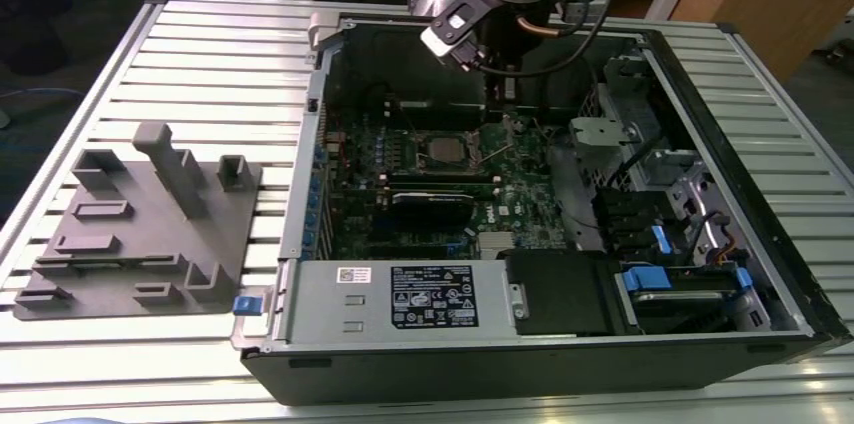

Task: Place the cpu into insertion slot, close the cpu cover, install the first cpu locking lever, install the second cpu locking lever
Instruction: 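Close the cpu cover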

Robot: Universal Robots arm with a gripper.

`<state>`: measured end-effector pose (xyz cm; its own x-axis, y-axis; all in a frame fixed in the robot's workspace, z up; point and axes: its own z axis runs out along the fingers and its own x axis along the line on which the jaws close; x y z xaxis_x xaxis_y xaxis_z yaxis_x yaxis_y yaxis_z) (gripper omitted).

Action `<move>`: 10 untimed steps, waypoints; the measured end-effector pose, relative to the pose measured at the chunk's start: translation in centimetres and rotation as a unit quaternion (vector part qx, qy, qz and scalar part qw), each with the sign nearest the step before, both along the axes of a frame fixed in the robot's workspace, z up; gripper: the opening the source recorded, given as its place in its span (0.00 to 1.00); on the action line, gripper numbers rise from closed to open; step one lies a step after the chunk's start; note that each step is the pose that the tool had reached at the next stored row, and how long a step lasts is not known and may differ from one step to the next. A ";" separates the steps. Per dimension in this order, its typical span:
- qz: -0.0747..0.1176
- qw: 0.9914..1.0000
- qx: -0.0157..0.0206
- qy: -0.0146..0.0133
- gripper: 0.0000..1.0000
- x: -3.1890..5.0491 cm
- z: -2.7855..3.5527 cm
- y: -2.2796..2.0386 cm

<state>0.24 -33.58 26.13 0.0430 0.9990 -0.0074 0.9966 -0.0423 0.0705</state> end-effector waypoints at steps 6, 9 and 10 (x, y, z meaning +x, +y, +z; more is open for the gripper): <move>0.000 1.000 0.000 0.000 0.11 0.08 0.00 0.00; 0.000 1.000 0.000 0.000 0.11 0.25 0.00 0.00; 0.000 1.000 0.000 0.000 0.11 0.33 0.00 0.00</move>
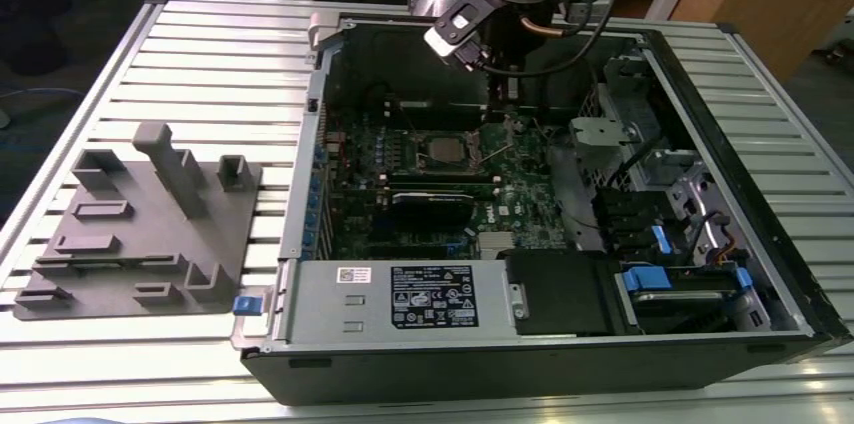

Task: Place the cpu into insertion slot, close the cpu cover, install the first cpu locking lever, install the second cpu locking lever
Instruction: 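Close the cpu cover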

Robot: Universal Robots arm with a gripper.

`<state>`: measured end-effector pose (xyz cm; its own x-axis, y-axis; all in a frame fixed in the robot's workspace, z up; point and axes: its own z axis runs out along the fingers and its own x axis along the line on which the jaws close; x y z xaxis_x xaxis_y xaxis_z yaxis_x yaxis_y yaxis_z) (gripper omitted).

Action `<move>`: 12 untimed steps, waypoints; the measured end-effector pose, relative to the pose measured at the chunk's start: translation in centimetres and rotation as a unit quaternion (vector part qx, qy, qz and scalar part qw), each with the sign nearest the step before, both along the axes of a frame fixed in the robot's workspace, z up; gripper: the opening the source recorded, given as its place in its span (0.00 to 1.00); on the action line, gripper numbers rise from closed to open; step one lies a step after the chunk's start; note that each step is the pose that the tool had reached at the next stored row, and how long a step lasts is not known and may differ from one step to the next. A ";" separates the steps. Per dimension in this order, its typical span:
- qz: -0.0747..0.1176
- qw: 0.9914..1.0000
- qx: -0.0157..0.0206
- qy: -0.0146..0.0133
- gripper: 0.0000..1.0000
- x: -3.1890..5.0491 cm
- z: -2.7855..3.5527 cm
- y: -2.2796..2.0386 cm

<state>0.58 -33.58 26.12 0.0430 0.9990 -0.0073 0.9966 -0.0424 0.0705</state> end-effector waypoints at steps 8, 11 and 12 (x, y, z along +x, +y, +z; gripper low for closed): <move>0.000 1.000 0.000 0.000 0.11 0.89 0.00 0.00; 0.000 1.000 0.000 0.000 0.11 1.24 0.00 0.00; 0.000 1.000 0.000 0.000 0.11 1.39 -0.01 0.00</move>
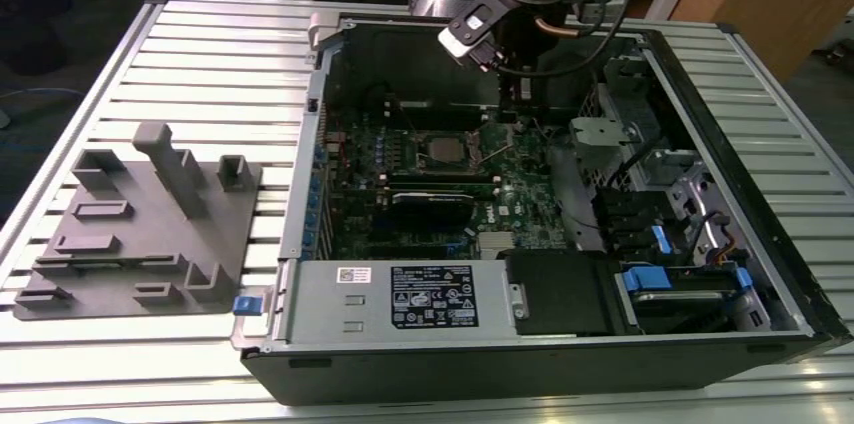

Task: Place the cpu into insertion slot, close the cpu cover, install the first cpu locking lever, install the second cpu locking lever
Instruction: 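Close the cpu cover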

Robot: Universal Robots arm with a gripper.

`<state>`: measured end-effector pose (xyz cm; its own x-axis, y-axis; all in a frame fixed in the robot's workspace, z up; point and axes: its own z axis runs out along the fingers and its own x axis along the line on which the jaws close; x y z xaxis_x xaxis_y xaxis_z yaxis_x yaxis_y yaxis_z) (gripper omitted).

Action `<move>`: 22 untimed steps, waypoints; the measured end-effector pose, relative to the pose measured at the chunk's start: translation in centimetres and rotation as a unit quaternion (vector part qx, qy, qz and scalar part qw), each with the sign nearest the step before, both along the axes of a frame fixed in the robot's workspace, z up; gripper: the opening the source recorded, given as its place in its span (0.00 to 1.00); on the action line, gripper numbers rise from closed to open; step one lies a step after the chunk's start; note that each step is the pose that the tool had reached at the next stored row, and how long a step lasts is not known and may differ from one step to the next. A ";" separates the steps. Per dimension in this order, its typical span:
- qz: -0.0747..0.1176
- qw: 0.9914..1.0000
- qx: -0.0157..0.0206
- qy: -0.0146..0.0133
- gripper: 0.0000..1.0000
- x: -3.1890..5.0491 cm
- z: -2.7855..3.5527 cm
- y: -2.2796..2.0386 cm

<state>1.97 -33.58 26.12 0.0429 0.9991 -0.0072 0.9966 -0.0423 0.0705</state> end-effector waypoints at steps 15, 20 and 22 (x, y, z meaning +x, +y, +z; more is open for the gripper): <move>0.000 1.000 0.000 0.000 0.11 2.33 0.00 0.00; 0.000 1.000 0.000 0.000 0.11 2.43 -0.01 0.00; 0.000 1.000 0.000 0.000 0.11 2.43 -0.01 0.00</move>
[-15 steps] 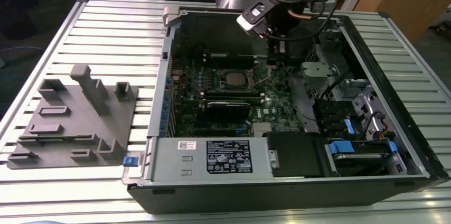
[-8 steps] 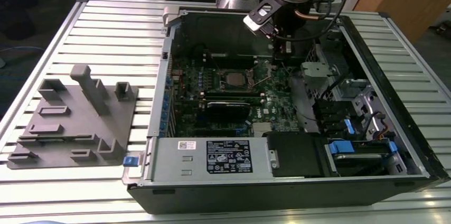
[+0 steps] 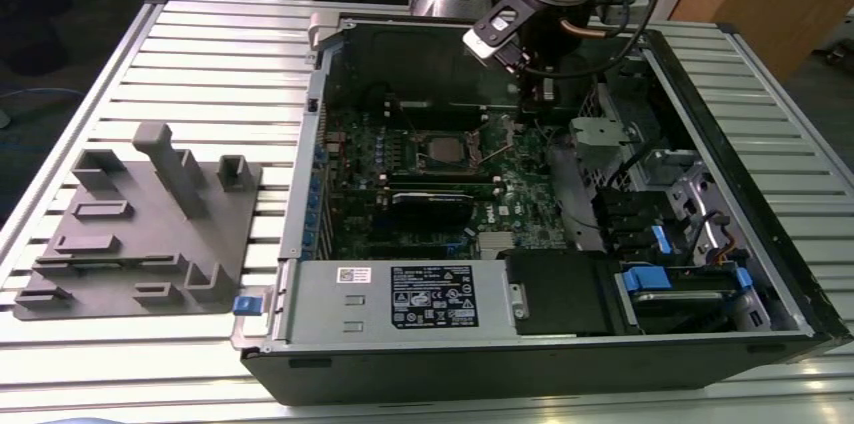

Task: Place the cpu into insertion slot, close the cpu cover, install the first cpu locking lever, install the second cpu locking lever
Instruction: 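Close the cpu cover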

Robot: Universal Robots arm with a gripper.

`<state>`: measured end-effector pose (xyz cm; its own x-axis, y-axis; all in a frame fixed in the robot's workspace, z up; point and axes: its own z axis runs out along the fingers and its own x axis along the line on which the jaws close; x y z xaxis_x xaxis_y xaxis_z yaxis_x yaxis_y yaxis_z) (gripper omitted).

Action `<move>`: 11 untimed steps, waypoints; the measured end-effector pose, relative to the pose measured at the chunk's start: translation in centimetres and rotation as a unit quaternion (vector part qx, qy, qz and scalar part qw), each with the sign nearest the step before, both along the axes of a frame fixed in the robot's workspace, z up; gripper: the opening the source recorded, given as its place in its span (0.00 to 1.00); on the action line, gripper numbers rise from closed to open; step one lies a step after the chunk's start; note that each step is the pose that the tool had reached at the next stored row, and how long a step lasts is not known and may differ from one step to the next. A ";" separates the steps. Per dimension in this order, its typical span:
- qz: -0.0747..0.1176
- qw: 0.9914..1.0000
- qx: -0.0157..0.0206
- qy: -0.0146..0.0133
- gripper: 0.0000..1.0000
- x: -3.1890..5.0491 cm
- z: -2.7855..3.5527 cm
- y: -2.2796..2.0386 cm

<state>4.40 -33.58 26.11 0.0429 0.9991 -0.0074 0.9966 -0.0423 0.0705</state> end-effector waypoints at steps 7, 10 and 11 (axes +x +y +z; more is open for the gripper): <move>0.000 1.000 0.000 0.000 0.11 0.46 -0.06 0.00; 0.000 1.000 0.000 0.001 0.11 0.68 -0.07 0.01; 0.000 1.000 0.000 0.001 0.11 0.77 -0.07 0.00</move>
<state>5.17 -33.58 26.04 0.0429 0.9991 -0.0073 0.9967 -0.0423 0.0689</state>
